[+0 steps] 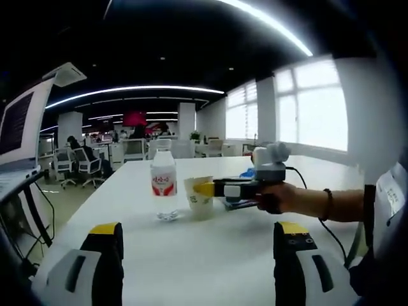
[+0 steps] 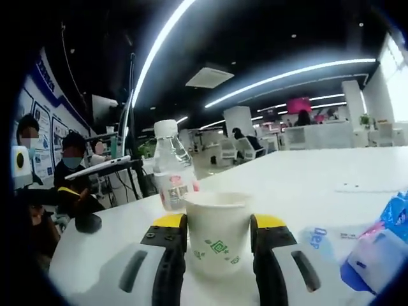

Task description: Arrange the tabletop items into an orderly group along one side of the table until the central work area is clear of visible clutter.

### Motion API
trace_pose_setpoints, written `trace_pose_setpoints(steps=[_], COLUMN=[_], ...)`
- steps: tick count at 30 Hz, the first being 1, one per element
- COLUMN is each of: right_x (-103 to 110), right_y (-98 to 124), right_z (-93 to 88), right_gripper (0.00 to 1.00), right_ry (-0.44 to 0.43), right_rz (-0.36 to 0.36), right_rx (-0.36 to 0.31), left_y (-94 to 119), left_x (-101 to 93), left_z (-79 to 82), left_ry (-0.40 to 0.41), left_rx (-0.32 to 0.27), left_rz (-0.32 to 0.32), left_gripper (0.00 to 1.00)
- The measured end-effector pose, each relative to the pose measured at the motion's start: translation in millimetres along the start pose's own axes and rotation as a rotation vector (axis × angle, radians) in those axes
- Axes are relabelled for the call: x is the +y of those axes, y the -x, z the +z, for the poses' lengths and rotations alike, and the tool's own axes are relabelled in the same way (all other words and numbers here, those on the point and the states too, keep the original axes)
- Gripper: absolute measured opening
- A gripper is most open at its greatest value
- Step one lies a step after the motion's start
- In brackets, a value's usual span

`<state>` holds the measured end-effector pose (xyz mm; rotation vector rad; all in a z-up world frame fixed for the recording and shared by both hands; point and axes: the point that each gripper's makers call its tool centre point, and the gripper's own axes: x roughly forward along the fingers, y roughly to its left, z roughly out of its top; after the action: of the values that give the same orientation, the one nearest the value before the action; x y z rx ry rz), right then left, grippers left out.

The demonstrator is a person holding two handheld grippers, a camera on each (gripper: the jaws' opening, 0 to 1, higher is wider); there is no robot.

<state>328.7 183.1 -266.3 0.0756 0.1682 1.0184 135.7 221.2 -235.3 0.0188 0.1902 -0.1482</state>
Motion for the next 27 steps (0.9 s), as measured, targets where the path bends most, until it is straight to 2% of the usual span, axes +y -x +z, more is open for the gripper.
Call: trace_pose_setpoints(steps=[7, 8, 11, 15, 20, 23, 25, 26, 27], right_x=[9, 8, 11, 9, 7, 4, 4, 7, 8], right_y=[7, 8, 8, 10, 10, 10, 9, 8, 10], right_z=[-8.2, -14.2, -14.0, -17.9, -33.2, -35.8, -33.6, -28.1, -26.9], right_gripper=[0.38, 0.38, 0.37, 0.37, 0.36, 0.42, 0.5, 0.54, 0.56], right_ry=[0.093, 0.131, 0.136, 0.155, 0.155, 0.157, 0.142, 0.109, 0.111], right_rz=[0.008, 0.008, 0.003, -0.009, -0.006, -0.018, -0.016, 0.0, 0.006], right_rx=[0.05, 0.086, 0.071, 0.098, 0.14, 0.14, 0.127, 0.095, 0.091], left_y=[-1, -1, 0, 1, 2, 2, 2, 2, 2], left_x=[-2.2, -2.2, -2.4, -2.7, -1.3, 0.0, 0.8, 0.9, 1.0], left_z=[0.3, 0.4, -0.4, -1.3, -2.7, -4.2, -4.8, -5.1, -5.3], left_ry=[0.002, 0.002, 0.004, 0.005, 0.012, 0.015, 0.017, 0.019, 0.019], left_rx=[-0.002, -0.002, 0.0, -0.001, -0.002, 0.002, 0.003, 0.002, 0.002], left_rz=[-0.006, -0.006, -0.006, -0.004, 0.0, 0.003, 0.006, 0.006, 0.006], left_gripper=[0.98, 0.98, 0.98, 0.98, 0.98, 0.98, 0.98, 0.98, 0.98])
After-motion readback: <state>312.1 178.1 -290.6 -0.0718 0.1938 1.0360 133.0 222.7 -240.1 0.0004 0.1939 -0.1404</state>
